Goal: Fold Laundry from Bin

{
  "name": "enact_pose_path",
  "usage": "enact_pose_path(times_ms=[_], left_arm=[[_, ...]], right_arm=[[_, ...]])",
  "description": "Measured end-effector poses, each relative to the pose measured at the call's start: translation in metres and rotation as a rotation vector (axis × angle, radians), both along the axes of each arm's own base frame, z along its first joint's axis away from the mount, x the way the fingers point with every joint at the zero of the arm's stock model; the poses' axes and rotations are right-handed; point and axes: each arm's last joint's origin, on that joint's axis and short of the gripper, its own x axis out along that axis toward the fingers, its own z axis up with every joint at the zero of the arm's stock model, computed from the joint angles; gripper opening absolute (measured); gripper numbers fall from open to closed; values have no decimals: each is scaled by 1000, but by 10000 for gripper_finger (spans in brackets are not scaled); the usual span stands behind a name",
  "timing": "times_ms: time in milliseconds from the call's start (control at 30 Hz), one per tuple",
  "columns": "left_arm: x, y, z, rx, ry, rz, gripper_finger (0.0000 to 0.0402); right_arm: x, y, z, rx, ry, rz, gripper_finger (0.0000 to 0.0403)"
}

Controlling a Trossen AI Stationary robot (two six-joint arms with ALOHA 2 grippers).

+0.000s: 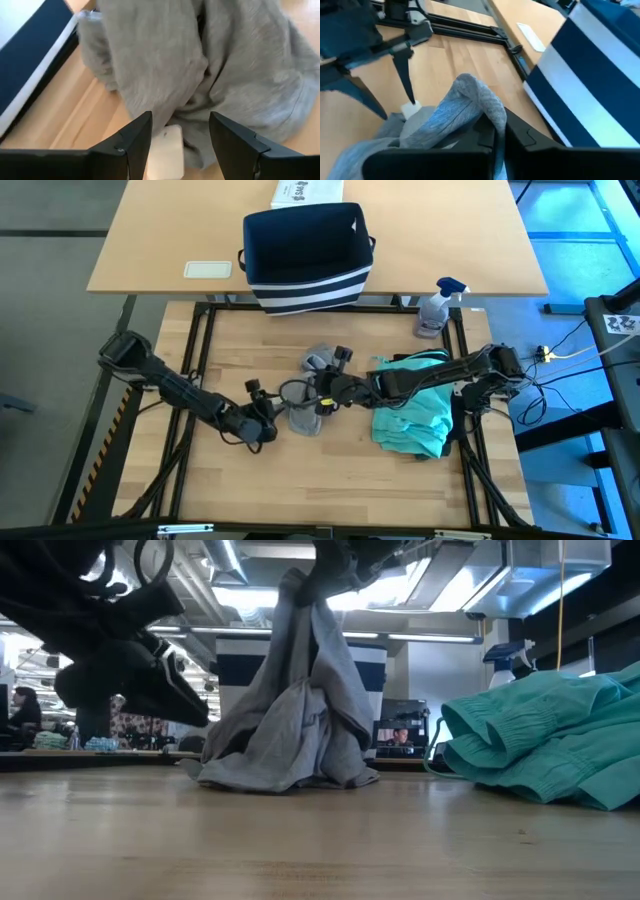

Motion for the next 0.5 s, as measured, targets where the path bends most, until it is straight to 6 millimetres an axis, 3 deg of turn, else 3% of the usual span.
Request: enact_pose_path(times_ms=[167, 300, 500], left_arm=[[13, -5, -16, 123, 41, -49, 191], [23, -7, -25, 311, 88, 14, 190], [38, -11, -31, 400, 105, 66, 190]], right_arm=[[1, -2, 0, 33, -9, 25, 13], [3, -10, 2, 36, -13, 10, 13], [8, -24, 20, 73, -63, 25, 12]])
